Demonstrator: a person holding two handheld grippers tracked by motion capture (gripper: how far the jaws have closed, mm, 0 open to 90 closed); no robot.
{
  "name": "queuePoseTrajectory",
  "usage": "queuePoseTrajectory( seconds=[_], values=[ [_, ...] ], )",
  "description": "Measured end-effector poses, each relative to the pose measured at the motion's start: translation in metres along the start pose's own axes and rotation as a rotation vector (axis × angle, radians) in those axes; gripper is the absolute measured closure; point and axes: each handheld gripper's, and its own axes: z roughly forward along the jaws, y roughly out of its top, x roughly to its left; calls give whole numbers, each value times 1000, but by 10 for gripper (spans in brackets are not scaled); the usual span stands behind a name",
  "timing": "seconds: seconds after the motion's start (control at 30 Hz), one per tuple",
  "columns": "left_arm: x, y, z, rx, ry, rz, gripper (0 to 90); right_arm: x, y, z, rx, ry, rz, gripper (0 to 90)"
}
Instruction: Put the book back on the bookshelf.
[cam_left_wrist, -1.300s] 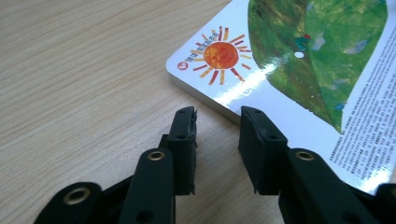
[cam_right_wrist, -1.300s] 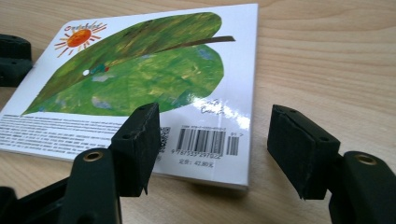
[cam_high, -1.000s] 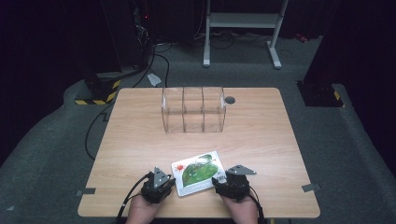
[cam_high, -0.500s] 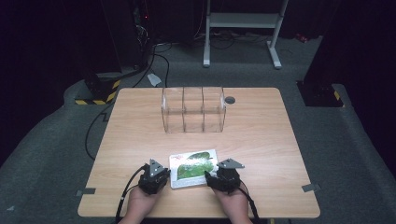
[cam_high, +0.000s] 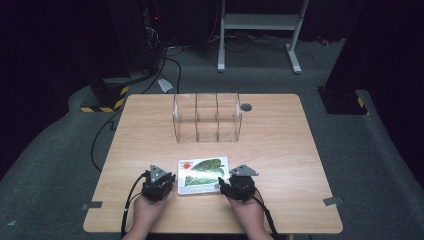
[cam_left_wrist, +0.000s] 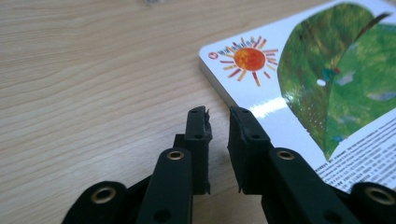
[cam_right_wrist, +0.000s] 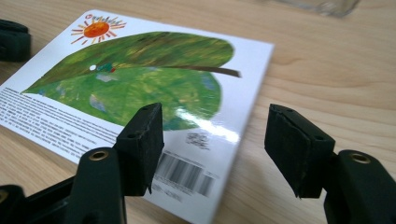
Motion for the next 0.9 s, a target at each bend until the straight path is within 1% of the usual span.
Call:
queuePoseTrajectory(
  seconds=[0.03,0.07,0.1,0.13,0.17,0.2,0.23,0.27,0.37,0.4,0.43,0.47,0.53,0.57,0.6,0.67,0.7,0.77,0.9],
  values=[
    [0,0,0,0,0,0,747,0,0,0,0,0,0,362],
    [2,0,-5,-17,-16,-7,725,-5,-3,-8,-5,6,-2,341],
    [2,0,-5,-17,-16,-7,696,-6,-6,-11,-5,10,2,337],
    [1,0,-7,-28,-25,-17,696,-6,-6,-11,-5,10,2,337],
    [0,0,-8,-31,-35,-22,636,-9,-10,-14,-12,26,3,336],
    [-3,0,-8,-32,-55,-37,584,-9,-12,-16,-10,29,3,335],
    [-6,0,-8,-33,-72,-41,548,-10,-16,-16,-7,32,1,329],
    [-11,0,-7,-28,-94,-41,512,-11,-19,-16,-6,47,3,314],
    [-20,0,-2,-3,-125,-48,465,-8,-20,-15,0,70,1,297],
    [-21,0,0,9,-127,-40,453,-7,-20,-14,-1,77,-7,284],
    [-21,0,0,9,-127,-40,440,-6,-20,-14,-5,80,-3,284],
    [-23,0,2,17,-131,-46,440,-6,-20,-14,-5,80,-3,276],
    [-24,0,5,31,-142,-59,418,-4,-19,-12,-7,98,-3,271],
    [-24,0,7,34,-152,-77,406,-3,-18,-11,-4,102,-2,269],
    [-24,0,8,36,-158,-83,391,-2,-17,-10,-4,105,1,271],
    [-24,1,11,39,-157,-90,375,-1,-16,-8,1,117,15,273],
    [-24,1,11,38,-158,-92,369,-1,-15,-6,5,121,8,277],
    [-23,2,12,37,-160,-103,365,0,-16,-4,19,136,23,280],
    [-22,3,14,33,-159,-114,378,3,-17,0,42,139,3,286]
  ],
)
